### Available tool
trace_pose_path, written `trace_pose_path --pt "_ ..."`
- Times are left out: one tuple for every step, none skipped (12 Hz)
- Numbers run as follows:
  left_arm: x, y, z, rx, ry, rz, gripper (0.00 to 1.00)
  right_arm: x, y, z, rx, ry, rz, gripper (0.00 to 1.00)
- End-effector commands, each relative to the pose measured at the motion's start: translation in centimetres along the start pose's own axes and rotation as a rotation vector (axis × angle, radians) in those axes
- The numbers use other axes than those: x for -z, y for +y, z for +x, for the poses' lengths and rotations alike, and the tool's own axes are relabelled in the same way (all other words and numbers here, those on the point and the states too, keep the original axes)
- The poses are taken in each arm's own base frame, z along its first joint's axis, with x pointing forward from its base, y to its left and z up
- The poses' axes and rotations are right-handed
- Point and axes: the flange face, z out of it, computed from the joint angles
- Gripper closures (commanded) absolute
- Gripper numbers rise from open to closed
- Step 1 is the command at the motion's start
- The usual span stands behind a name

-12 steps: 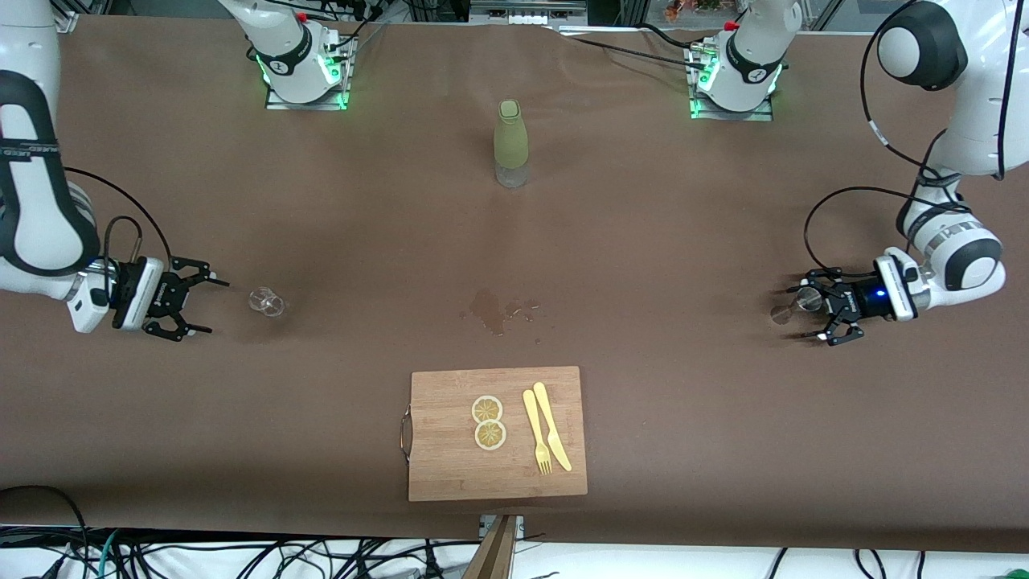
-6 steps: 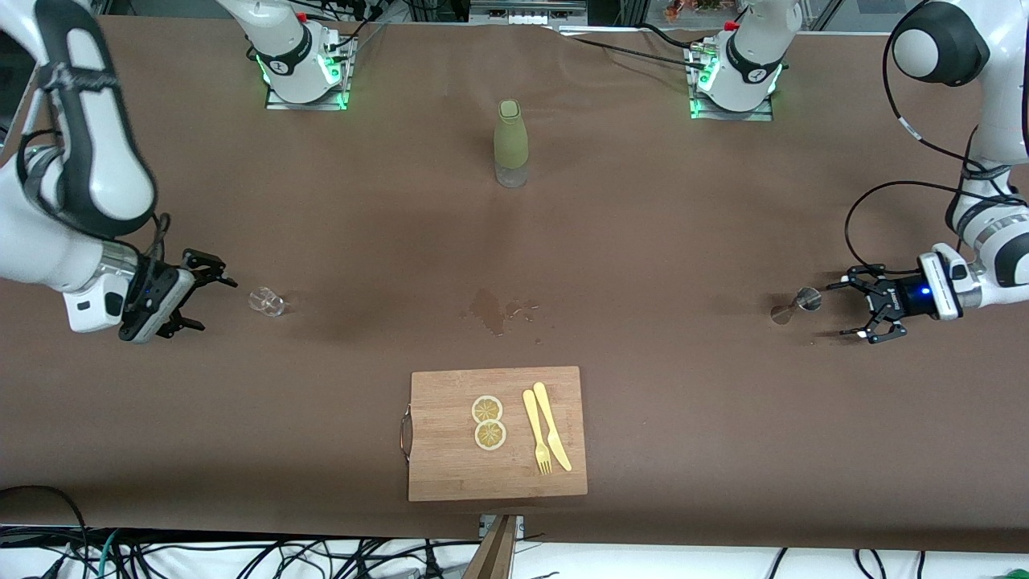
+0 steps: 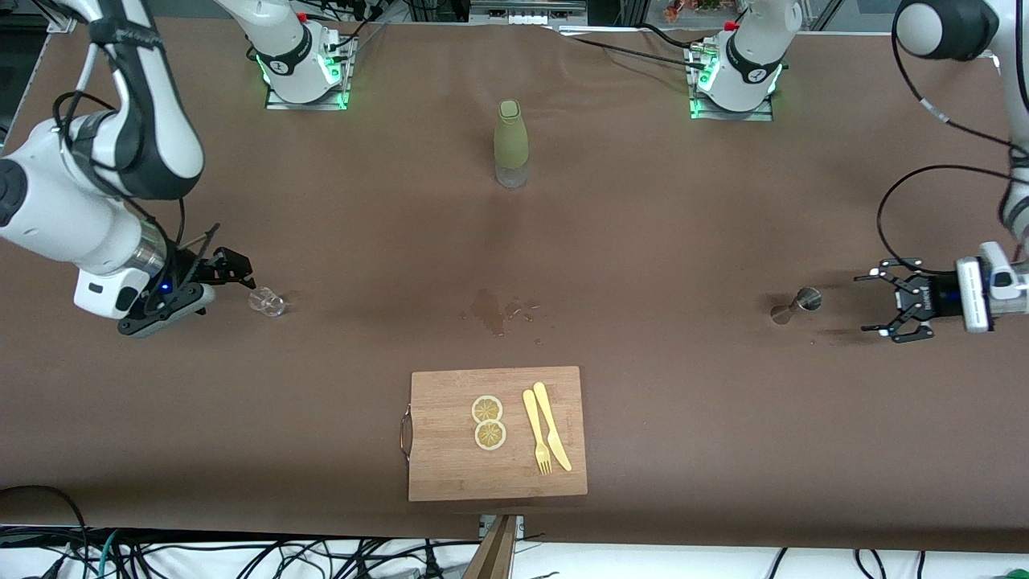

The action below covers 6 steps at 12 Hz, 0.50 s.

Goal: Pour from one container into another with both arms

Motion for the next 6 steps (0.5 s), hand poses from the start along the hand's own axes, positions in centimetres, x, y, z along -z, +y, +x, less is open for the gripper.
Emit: trace_pose_path --pt "2.0 2.2 6.7 0.115 -0.129 -0.005 0.00 3.3 -2.3 -1.7 -0.185 -0.044 -0.054 0.00" --pt "2.2 2.8 8.9 0.157 -0.173 0.000 0.00 4.1 -2.7 -2.1 -0.223 -0.069 -0.055 0.00" --pt "2.1 3.3 11.4 0.213 -0.223 0.005 0.00 5.4 -3.1 -2.4 -0.265 -0.109 -0.064 0.00" --pt "2.1 3.8 13.6 0.274 -0.272 0.019 0.00 7.0 -3.2 -2.5 -0.318 -0.144 -0.078 0.00" --pt "1.9 4.2 15.5 0.330 -0.315 0.043 0.00 8.7 -3.1 -2.7 -0.336 -0.175 -0.088 0.00" --pt "2.1 4.6 18.0 0.364 -0.376 0.078 0.00 10.3 -2.0 -3.2 -0.357 -0.193 -0.093 0.00"
